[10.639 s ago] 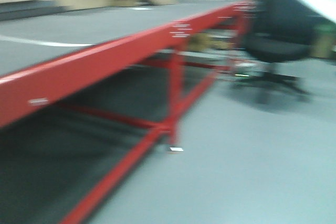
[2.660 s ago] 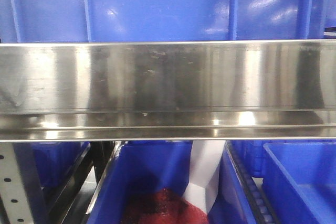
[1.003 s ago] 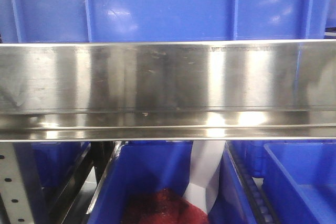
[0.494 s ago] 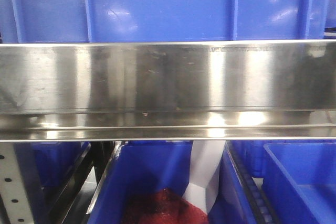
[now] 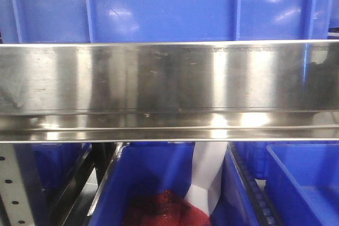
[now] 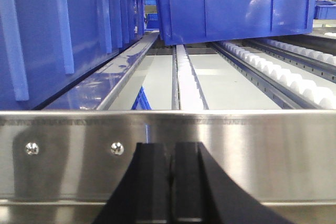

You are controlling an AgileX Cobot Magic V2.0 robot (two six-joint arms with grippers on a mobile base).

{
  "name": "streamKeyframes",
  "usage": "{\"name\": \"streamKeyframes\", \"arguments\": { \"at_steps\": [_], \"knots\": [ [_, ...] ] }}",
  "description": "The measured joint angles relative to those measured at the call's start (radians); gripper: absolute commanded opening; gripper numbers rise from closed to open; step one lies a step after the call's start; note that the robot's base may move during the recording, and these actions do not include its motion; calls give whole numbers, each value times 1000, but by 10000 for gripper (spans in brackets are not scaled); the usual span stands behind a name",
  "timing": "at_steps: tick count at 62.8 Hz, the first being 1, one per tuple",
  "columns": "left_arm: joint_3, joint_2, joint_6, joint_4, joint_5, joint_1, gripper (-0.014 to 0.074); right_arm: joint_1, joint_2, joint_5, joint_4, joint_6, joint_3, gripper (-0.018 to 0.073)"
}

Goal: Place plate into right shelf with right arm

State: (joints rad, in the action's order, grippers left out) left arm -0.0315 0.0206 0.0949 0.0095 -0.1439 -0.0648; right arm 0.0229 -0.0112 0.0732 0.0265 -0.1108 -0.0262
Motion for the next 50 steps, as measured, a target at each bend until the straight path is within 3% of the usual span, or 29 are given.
{"name": "streamKeyframes", "arguments": {
  "at_steps": [50],
  "knots": [
    [0, 0, 0, 0, 0, 0, -47, 0, 0, 18, -27, -2, 0, 56]
  ]
}}
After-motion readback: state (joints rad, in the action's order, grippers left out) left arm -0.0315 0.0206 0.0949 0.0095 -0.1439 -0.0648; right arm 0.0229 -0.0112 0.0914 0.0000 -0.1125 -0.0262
